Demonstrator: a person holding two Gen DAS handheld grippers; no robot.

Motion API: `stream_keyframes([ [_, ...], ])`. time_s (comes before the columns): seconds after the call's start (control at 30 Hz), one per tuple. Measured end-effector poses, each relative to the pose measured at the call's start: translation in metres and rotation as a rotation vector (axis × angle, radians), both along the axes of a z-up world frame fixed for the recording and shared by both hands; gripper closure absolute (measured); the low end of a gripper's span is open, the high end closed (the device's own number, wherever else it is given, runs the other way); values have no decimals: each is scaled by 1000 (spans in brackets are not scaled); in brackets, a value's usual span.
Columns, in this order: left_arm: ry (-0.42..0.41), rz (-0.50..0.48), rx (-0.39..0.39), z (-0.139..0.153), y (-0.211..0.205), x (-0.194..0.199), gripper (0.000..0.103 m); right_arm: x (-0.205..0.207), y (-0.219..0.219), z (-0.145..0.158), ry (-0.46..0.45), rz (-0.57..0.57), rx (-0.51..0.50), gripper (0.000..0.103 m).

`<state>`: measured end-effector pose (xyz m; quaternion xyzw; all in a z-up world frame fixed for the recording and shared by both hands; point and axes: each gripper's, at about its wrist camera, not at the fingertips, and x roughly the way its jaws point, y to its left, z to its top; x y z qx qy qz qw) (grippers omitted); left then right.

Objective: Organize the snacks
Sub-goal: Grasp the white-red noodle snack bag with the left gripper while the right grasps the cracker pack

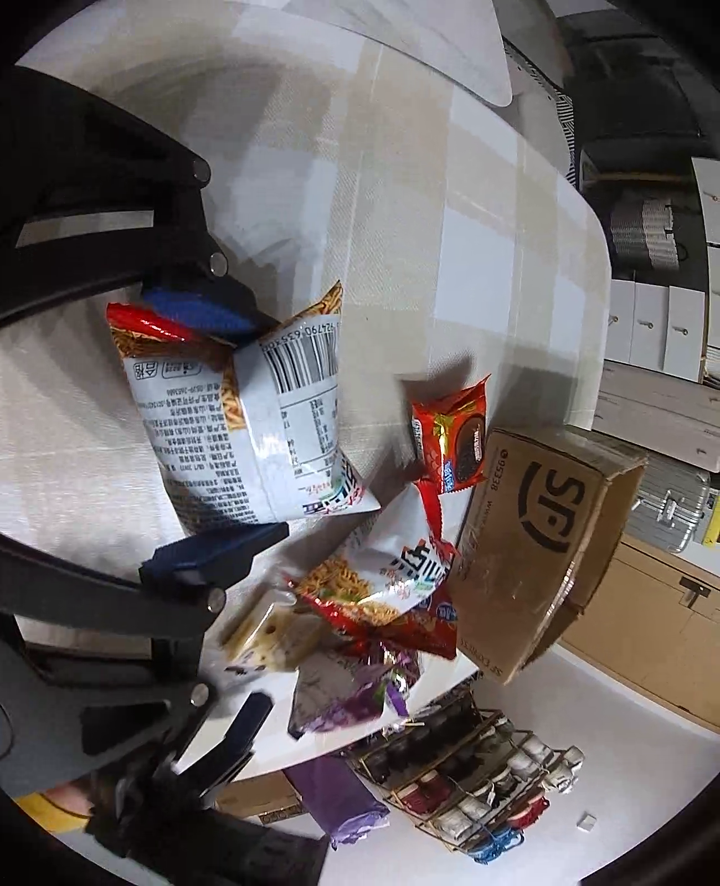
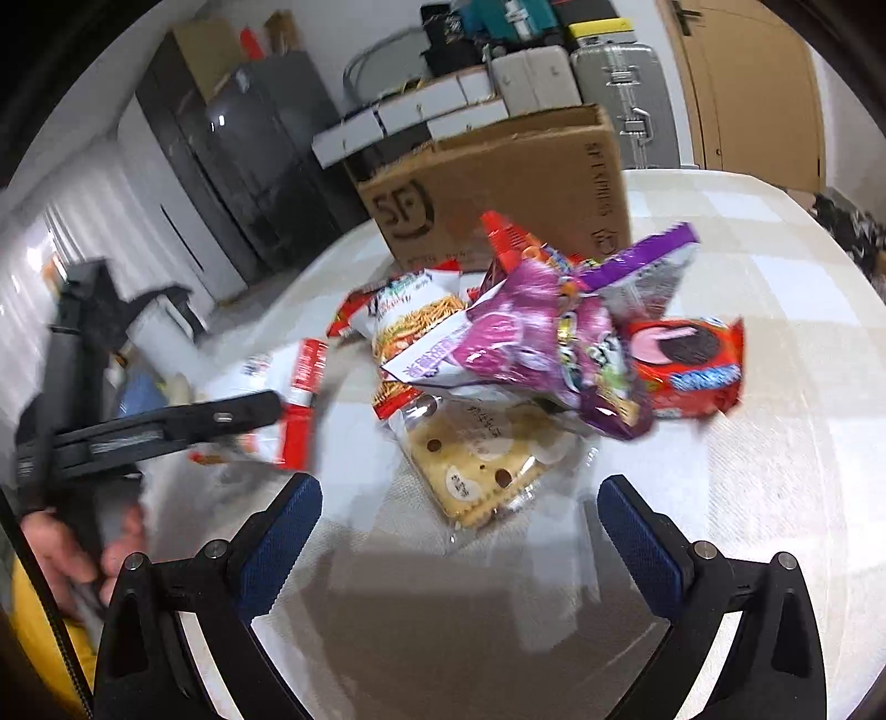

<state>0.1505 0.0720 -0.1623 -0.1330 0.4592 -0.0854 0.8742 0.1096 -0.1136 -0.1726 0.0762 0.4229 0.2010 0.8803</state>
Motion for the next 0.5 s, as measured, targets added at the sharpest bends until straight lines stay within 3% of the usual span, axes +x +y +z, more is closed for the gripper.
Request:
stream_keyframes([
  [0.2, -10, -7, -23, 7, 15, -29, 44, 28, 19, -6, 28, -10, -152, 1],
  [0.5, -8, -5, -64, 3, 31, -45, 44, 44, 51, -12, 30, 129, -360, 2],
])
